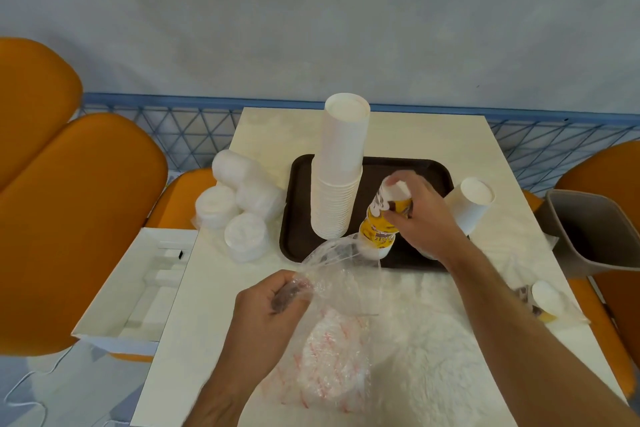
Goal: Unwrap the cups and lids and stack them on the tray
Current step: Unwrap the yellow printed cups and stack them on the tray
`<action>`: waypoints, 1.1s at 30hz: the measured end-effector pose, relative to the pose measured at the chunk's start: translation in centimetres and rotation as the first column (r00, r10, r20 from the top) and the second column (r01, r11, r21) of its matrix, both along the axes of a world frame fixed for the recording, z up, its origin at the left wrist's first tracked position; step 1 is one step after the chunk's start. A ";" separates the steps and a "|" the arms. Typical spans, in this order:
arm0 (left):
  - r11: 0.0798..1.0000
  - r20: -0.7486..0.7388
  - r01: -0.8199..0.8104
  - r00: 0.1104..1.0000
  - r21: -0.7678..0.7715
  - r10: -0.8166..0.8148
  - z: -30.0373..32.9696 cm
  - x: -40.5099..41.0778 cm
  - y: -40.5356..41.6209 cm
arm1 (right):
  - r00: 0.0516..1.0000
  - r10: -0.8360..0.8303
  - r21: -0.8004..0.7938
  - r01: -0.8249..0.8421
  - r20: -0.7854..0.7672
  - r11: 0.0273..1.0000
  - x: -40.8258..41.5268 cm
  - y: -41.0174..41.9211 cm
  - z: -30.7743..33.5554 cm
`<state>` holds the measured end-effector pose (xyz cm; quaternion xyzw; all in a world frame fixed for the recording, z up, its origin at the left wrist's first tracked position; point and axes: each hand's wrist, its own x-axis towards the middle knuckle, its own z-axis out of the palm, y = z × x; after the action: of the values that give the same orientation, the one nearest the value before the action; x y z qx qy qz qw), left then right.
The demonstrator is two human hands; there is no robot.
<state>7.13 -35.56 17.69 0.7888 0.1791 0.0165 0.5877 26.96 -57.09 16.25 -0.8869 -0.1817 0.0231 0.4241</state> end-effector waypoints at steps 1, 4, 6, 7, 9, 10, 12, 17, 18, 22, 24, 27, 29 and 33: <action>1.000 -0.009 -0.005 1.000 -0.001 0.005 0.1 0.0 0.0 | 1.000 0.001 -0.069 0.000 0.017 0.998 0.2 -0.1 -0.9; 1.000 -0.019 -0.016 1.000 -0.002 0.016 0.1 -0.1 0.2 | 1.000 -0.015 -0.205 0.018 0.017 0.979 -0.1 -0.2 -3.2; 1.000 -0.019 -0.020 1.000 -0.008 0.020 0.0 -0.1 0.3 | 0.998 -0.067 -0.202 0.065 -0.001 0.977 -0.6 -0.2 -4.2; 1.000 -0.019 -0.025 1.000 -0.013 0.024 0.0 -0.1 0.4 | 0.996 -0.091 -0.199 0.088 -0.008 0.976 -0.8 -0.2 -4.4; 0.998 -0.017 -0.045 0.999 -0.033 0.045 -0.1 0.0 0.4 | 0.994 -0.110 -0.217 0.107 -0.001 0.970 -1.2 -0.2 -4.6; 0.997 -0.017 -0.058 0.998 -0.054 0.057 0.0 0.1 0.4 | 0.993 -0.114 -0.222 0.117 0.030 0.968 -1.3 -0.2 -4.5; 0.990 -0.010 -0.084 0.996 -0.111 0.083 0.2 0.3 0.2 | 0.982 -0.137 -0.179 0.160 0.131 0.971 -2.1 -0.2 -3.8; 0.917 -0.046 -0.220 0.975 -0.332 0.218 0.0 1.1 -0.4 | 0.958 -0.207 0.228 0.251 -0.198 0.941 -7.7 2.0 -0.7; 0.888 -0.062 -0.251 0.967 -0.384 0.246 -0.1 1.2 -0.5 | 0.918 -0.124 0.276 0.239 -0.377 0.931 -9.1 2.5 -0.3; 0.808 -0.087 -0.326 0.941 -0.490 0.327 -0.3 1.7 -1.2 | 0.521 0.244 0.379 0.170 -0.818 0.909 -12.8 3.5 0.3; 0.805 -0.076 -0.318 0.943 -0.501 0.325 -0.1 1.8 -1.5 | 0.399 0.361 0.469 0.215 -0.843 0.856 -13.8 4.1 0.6; 0.793 -0.096 -0.322 0.943 -0.518 0.320 0.1 1.7 -1.9 | 0.443 0.413 0.568 0.309 -0.796 0.763 -14.9 5.5 0.9; 0.770 -0.106 -0.327 0.940 -0.547 0.324 0.2 1.8 -2.0 | 0.511 0.363 0.595 0.420 -0.779 0.685 -15.3 6.5 0.9; 0.671 -0.090 -0.339 0.922 -0.659 0.377 1.0 1.8 -1.6 | 0.598 0.233 0.615 0.579 -0.767 0.535 -15.3 6.9 1.1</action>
<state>8.88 -37.17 18.66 0.4766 0.3081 0.0880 0.8187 11.64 -50.16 17.33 -0.4870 0.1356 0.2686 0.8199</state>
